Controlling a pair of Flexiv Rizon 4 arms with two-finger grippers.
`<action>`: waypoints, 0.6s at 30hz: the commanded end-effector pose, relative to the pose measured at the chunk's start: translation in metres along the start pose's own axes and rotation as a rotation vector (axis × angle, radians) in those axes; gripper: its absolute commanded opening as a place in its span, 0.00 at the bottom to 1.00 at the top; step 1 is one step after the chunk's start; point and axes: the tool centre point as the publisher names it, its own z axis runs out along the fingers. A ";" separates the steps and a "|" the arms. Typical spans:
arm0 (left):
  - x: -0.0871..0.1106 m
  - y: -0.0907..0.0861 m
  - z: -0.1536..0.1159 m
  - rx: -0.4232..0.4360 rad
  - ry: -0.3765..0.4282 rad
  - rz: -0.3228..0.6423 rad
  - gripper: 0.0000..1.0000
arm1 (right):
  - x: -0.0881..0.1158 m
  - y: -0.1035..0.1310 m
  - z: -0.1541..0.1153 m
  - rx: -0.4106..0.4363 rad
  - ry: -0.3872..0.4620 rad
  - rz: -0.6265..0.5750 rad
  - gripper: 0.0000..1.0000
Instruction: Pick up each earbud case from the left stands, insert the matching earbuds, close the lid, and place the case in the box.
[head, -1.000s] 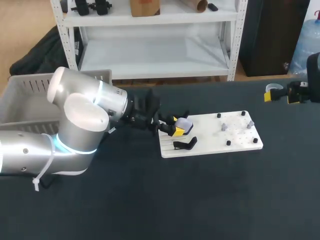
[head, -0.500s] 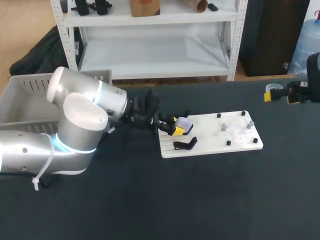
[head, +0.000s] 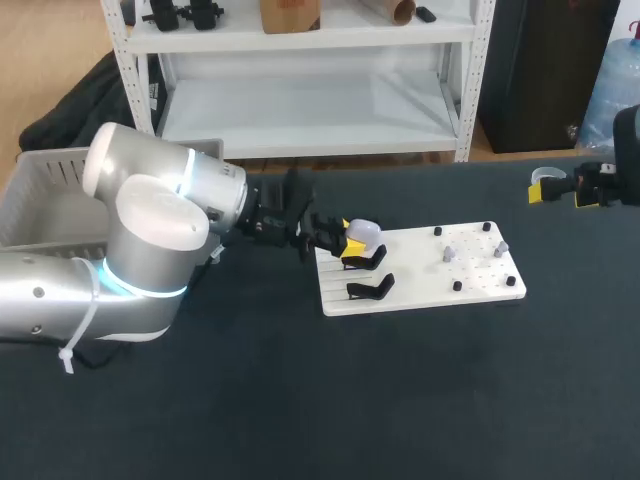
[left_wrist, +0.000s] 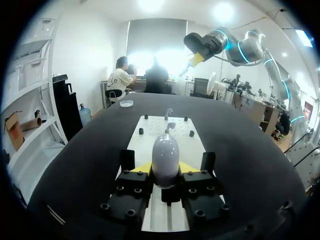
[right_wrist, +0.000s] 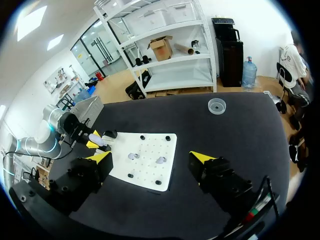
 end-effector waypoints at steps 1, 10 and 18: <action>-0.015 -0.008 -0.010 -0.022 -0.022 0.021 0.00 | 0.000 0.000 0.000 0.001 0.001 0.000 1.00; -0.057 -0.018 -0.013 -0.075 -0.038 0.058 0.00 | 0.005 0.034 0.020 0.019 0.012 -0.003 1.00; -0.075 -0.021 -0.006 -0.148 -0.022 0.044 0.00 | 0.015 0.060 0.043 -0.024 0.062 -0.040 1.00</action>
